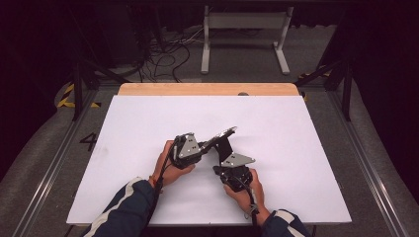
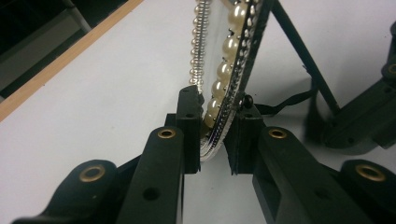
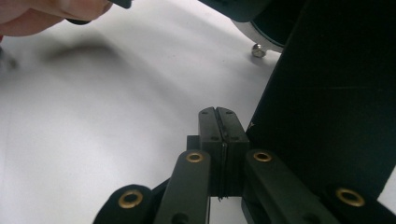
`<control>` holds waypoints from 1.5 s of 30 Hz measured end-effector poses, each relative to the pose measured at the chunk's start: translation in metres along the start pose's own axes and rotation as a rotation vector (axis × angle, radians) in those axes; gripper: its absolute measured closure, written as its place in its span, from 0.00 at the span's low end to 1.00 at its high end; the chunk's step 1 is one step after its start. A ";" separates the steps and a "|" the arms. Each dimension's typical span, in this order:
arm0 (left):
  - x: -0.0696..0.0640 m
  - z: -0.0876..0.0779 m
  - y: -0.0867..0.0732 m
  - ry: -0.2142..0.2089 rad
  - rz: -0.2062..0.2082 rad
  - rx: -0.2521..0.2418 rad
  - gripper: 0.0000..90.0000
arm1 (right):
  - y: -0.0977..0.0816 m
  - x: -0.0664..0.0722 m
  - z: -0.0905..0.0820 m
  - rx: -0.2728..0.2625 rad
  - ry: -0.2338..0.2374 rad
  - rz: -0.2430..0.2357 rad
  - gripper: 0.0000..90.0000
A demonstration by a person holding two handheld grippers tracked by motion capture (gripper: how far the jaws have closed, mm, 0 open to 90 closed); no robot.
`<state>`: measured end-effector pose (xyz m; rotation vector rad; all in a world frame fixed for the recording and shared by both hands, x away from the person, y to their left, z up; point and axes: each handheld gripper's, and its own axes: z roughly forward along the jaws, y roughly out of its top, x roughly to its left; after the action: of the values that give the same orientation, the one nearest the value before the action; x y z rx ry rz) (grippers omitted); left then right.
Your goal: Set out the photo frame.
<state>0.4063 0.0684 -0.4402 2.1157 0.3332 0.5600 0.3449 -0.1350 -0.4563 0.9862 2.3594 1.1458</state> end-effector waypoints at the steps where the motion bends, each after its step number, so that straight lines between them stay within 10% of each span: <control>1: -0.001 0.000 0.000 0.002 0.004 0.000 0.87 | 0.000 -0.001 0.000 -0.001 0.001 0.004 1.00; 20: 0.000 0.009 -0.005 0.009 -0.039 0.013 0.79 | 0.002 -0.015 -0.011 -0.042 0.009 0.027 1.00; 29: 0.004 0.011 -0.009 -0.004 -0.134 -0.009 0.69 | 0.003 -0.018 -0.013 -0.053 -0.015 0.027 1.00; 45: -0.005 0.007 -0.004 0.011 -0.002 0.041 0.87 | 0.000 -0.018 -0.010 -0.029 -0.001 0.041 1.00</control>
<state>0.4055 0.0640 -0.4478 2.1517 0.3553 0.5683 0.3524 -0.1530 -0.4500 1.0293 2.3252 1.1910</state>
